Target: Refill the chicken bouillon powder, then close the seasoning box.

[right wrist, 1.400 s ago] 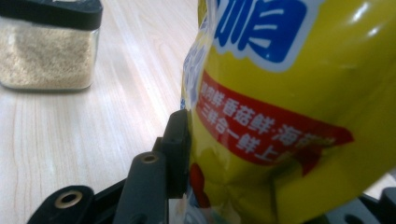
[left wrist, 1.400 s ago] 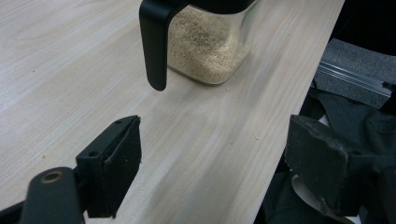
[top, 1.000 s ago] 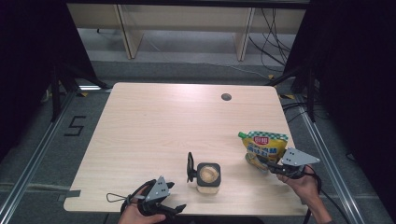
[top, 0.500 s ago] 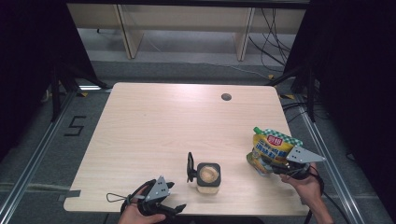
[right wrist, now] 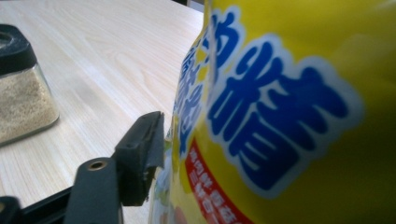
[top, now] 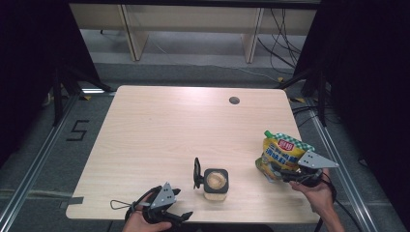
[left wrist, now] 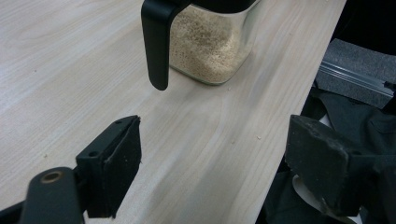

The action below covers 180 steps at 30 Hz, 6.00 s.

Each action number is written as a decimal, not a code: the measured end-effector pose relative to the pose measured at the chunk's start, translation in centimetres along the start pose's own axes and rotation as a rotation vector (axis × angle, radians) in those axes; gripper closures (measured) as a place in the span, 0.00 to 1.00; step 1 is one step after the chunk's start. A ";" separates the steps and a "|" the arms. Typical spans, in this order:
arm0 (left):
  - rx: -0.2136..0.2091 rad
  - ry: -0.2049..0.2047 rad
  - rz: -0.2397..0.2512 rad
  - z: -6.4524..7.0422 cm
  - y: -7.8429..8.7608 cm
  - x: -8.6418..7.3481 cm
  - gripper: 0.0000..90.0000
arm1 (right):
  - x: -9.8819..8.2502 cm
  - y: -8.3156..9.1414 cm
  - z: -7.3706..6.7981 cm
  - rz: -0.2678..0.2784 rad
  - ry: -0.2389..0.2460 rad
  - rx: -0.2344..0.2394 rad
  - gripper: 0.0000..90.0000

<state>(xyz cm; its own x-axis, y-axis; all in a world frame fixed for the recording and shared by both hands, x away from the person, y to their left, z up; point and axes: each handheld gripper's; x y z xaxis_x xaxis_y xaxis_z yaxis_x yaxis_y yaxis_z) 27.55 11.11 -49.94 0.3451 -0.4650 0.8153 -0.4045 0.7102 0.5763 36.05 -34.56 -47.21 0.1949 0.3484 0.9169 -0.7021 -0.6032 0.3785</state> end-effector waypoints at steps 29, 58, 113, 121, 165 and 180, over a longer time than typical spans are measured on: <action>0.004 -0.031 0.000 -0.3 0.0 0.1 0.20 | -0.7 3.9 -2.8 -0.133 -0.146 -0.116 0.28; 0.084 0.065 0.049 -1.7 0.8 0.9 0.20 | -1.7 5.5 -5.7 -0.257 -0.186 -0.109 0.27; 0.103 -0.074 0.150 -0.7 0.8 7.8 0.99 | -1.6 5.0 -5.5 -0.249 -0.109 -0.078 0.28; 0.072 -0.092 0.121 -0.2 -0.8 8.3 0.99 | -1.6 5.0 -5.5 -0.250 -0.106 -0.080 0.28; 0.063 0.058 0.121 -2.1 1.4 5.2 0.40 | -1.5 4.9 -5.8 -0.252 -0.102 -0.065 0.28; 0.079 0.088 0.078 -2.3 2.0 1.5 0.34 | -1.5 4.8 -5.8 -0.252 -0.098 -0.059 0.28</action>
<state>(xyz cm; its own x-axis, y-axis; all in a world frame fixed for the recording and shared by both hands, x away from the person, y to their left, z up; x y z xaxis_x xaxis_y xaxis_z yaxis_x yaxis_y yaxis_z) 29.27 13.02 -47.71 0.3820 -0.3592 0.8515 -0.4972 0.6968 0.5170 28.36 -33.80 -47.46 0.4320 0.4090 0.8038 -0.6615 -0.4621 0.5907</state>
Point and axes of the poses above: each handheld gripper's, and its own axes: y roughly backward along the jaws, x roughly out of its top, z roughly to its right, and after that the axes turned 1 degree about z, right-handed
